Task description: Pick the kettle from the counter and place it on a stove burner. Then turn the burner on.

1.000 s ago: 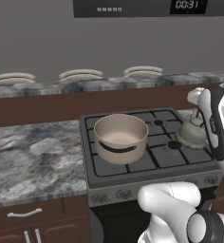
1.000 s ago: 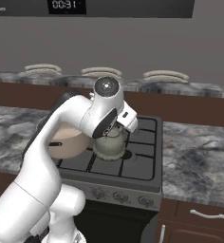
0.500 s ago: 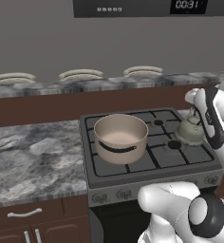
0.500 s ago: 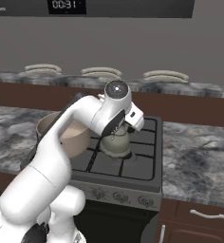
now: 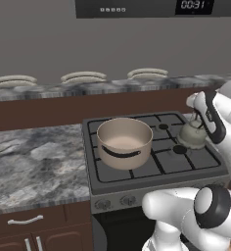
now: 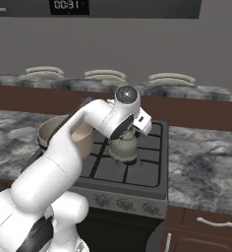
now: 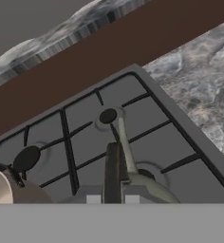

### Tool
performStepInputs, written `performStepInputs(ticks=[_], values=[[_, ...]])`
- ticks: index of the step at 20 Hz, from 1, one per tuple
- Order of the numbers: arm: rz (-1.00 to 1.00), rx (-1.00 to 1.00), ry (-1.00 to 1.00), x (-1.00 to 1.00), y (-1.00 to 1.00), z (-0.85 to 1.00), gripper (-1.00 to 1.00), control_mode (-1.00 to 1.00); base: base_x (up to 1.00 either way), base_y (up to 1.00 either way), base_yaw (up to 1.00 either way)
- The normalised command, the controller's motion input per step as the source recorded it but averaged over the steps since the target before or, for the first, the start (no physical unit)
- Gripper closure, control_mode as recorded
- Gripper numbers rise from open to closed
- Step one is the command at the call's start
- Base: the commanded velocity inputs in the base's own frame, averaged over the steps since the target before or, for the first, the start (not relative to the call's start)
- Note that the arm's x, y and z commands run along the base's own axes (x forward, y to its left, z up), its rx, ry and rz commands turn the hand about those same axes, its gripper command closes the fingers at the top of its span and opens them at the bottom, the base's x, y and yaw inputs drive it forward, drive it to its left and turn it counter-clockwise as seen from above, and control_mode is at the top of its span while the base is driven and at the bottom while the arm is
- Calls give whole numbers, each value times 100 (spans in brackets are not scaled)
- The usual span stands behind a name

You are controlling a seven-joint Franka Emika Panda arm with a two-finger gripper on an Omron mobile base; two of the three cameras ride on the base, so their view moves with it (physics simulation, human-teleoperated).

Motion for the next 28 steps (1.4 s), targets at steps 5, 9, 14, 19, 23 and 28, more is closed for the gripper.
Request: performStepInputs(ticks=[5, 9, 14, 19, 23, 28], values=[[2, 0, 0, 27, -13, -22, 100, -100, 0, 0, 0], [0, 0, 0, 27, -1, -11, 100, -100, 0, 0, 0], [0, 0, 0, 21, 0, -9, 100, -100, 0, 0, 0], [0, 0, 0, 17, 0, -16, 100, -100, 0, 0, 0], [0, 0, 0, 15, 0, -16, 100, -100, 0, 0, 0], [0, 0, 0, 12, 0, -14, 100, -100, 0, 0, 0]])
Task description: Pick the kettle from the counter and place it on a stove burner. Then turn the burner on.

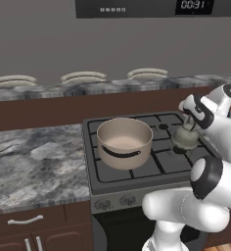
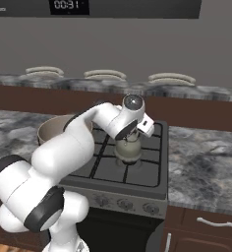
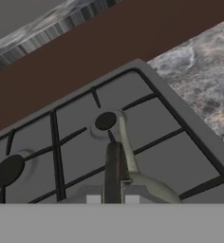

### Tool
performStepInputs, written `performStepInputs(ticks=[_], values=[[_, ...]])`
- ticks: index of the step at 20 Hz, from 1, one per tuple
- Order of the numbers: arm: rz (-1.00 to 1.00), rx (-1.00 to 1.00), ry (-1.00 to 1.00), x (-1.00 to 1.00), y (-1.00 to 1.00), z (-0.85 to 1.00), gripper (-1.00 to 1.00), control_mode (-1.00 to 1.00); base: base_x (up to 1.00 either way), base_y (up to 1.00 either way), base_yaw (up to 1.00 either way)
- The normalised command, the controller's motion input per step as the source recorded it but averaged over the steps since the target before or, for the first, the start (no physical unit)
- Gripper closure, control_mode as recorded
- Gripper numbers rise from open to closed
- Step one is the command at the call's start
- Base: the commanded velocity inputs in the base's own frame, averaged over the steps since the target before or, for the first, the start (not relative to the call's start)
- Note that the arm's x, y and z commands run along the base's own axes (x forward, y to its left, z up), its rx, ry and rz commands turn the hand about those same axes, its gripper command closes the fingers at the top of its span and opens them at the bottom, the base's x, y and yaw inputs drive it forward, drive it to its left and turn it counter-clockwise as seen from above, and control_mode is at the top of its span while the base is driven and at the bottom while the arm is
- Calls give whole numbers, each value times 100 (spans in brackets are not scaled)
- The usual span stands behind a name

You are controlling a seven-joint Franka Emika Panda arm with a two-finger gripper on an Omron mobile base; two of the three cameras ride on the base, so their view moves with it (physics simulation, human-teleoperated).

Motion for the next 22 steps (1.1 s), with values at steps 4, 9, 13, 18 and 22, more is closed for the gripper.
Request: performStepInputs(ticks=[4, 9, 13, 18, 22], values=[[0, 0, 0, 3, 0, -12, 100, -100, 0, 0, 0], [0, 0, 0, 0, -3, -13, 100, -100, 0, 0, 0], [0, 0, 0, 3, 0, -12, 100, -100, 0, 0, 0], [0, 0, 0, 5, 0, -13, 100, -100, 0, 0, 0], [0, 0, 0, 2, 0, -13, 100, -100, 0, 0, 0]])
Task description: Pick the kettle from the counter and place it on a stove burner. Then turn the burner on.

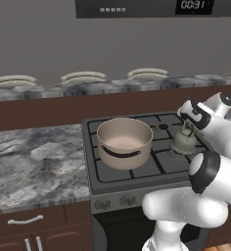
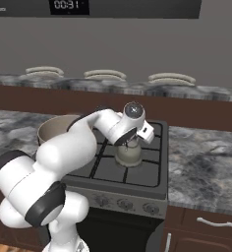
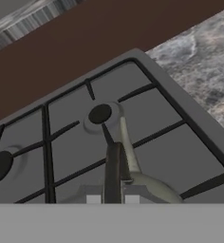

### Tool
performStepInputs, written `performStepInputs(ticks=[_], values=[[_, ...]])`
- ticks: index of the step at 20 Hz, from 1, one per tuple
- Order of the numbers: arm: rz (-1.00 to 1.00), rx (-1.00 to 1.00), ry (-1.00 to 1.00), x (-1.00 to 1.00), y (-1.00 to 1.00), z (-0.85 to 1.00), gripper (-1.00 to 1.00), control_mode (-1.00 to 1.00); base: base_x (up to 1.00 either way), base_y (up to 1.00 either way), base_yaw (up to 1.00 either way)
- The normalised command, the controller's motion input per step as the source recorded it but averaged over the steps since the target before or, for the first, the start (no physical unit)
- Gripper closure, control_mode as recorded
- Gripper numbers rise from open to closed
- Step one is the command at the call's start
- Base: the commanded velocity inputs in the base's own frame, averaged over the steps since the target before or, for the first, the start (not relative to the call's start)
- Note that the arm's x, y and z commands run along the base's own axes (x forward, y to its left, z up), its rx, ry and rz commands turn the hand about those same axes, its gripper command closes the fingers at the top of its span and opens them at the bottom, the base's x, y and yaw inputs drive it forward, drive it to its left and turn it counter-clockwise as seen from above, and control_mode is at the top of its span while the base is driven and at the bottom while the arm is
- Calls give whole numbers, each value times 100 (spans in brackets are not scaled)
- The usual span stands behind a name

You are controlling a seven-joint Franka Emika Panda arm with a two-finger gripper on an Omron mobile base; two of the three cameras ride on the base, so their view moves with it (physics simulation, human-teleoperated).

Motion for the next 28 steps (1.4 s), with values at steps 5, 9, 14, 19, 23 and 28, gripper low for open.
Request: performStepInputs(ticks=[5, 9, 14, 19, 23, 28], values=[[0, 0, 0, 2, 0, -14, 100, -100, 0, 0, 0], [0, 0, 0, 2, 0, -14, 100, -100, 0, 0, 0], [0, 0, 0, 4, 0, -15, 100, -100, 0, 0, 0], [0, 0, 0, 1, 0, -15, -100, -100, 0, 0, 0], [0, 0, 0, 0, 0, -10, -100, -100, 0, 0, 0], [0, 0, 0, 0, 0, -7, -100, -100, 0, 0, 0]])
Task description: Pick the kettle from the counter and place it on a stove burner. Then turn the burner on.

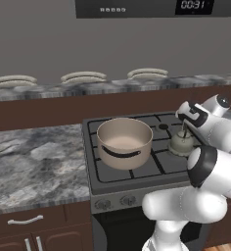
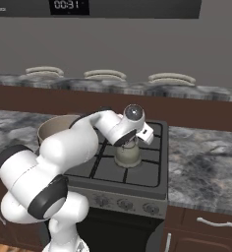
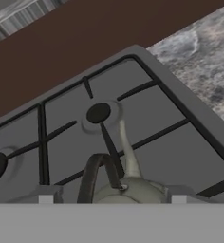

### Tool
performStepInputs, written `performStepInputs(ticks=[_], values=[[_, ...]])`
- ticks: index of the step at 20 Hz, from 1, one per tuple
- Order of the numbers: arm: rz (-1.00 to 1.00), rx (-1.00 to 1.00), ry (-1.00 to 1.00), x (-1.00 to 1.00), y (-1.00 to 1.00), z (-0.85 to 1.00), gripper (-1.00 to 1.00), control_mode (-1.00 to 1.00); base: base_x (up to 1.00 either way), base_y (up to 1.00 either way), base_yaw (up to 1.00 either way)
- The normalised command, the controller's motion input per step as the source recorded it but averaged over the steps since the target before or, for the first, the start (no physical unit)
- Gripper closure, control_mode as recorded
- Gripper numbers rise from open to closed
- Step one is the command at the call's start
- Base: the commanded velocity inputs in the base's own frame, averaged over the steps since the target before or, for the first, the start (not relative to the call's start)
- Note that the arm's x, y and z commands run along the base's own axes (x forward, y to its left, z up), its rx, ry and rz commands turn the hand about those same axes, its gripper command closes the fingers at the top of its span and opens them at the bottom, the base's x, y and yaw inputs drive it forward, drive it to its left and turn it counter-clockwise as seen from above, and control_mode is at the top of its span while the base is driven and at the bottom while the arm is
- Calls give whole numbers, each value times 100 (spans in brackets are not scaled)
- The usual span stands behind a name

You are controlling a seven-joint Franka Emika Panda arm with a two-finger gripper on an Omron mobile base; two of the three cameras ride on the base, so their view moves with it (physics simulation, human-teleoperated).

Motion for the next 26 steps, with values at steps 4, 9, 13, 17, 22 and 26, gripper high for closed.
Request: performStepInputs(ticks=[4, 9, 13, 17, 22, 26], values=[[0, 0, 0, 0, -1, -5, -100, -100, 0, 0, 0], [0, 0, 0, 0, -3, -1, -100, -100, 0, 0, 0], [2, 0, 0, 0, 0, 5, -100, -100, 0, 0, 0], [4, 0, 0, 0, 0, 26, -100, -100, 0, 0, 0], [5, 0, 0, -1, 0, 33, -100, -100, 0, 0, 0], [12, 0, -1, -15, 0, 35, -100, -100, 0, 0, 0]])
